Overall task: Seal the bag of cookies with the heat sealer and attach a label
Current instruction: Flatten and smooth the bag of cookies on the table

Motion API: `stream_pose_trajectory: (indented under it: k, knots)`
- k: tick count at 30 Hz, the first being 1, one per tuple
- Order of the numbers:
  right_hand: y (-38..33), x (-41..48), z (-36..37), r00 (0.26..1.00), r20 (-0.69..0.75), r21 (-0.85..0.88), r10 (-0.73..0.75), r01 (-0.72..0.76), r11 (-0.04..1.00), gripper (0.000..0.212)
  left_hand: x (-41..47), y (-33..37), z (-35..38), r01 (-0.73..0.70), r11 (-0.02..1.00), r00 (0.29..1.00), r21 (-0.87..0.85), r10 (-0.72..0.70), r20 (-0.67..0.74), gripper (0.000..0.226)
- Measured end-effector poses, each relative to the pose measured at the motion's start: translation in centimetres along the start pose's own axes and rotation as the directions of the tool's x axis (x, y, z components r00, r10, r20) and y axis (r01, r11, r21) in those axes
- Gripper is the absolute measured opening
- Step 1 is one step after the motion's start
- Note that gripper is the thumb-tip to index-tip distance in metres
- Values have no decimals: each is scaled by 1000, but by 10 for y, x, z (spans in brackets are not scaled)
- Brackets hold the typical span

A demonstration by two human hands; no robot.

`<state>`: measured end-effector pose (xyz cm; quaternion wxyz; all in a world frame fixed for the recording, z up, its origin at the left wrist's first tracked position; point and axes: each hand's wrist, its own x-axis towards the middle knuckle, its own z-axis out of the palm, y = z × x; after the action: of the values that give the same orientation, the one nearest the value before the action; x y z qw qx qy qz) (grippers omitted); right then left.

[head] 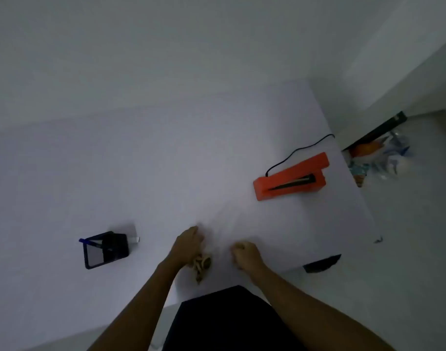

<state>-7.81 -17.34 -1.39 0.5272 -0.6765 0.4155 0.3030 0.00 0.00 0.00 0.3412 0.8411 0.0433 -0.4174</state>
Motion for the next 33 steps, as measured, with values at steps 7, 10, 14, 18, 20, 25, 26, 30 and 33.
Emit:
stream_pose_trajectory:
  k: [7,10,14,18,20,25,26,30,33]
  knots:
    - [-8,1,8,998,60,145,22,-31,989,8,0,-12,18,24,1000,997,5,-23,-71,41]
    - [-6,2,0,998,61,144,15,-24,989,11,0,-14,18,-25,999,987,20,28,-156,31]
    - [1,6,-10,996,89,141,29,-41,989,21,-1,-11,15,-68,997,981,-33,60,-185,14]
    - [5,6,-13,997,77,119,-17,8,993,31,-9,-9,9,-183,980,965,-80,164,-206,25]
    - [1,2,-17,994,108,145,-18,2,989,34,-15,-6,2,-232,956,958,-179,194,-209,24]
    - [-11,-3,-21,953,143,169,-266,241,956,25,-33,2,-5,-363,873,926,-325,300,-229,16]
    - [-12,-3,-21,943,111,147,-314,297,943,18,-36,2,-5,-380,859,920,-345,312,-237,15]
    - [-11,1,-27,886,-14,36,-464,464,885,8,-38,-10,-3,-406,840,907,-359,323,-270,13]
    - [-9,2,-28,837,-20,-31,-546,546,837,5,-40,-18,2,-422,850,892,-314,328,-311,12]
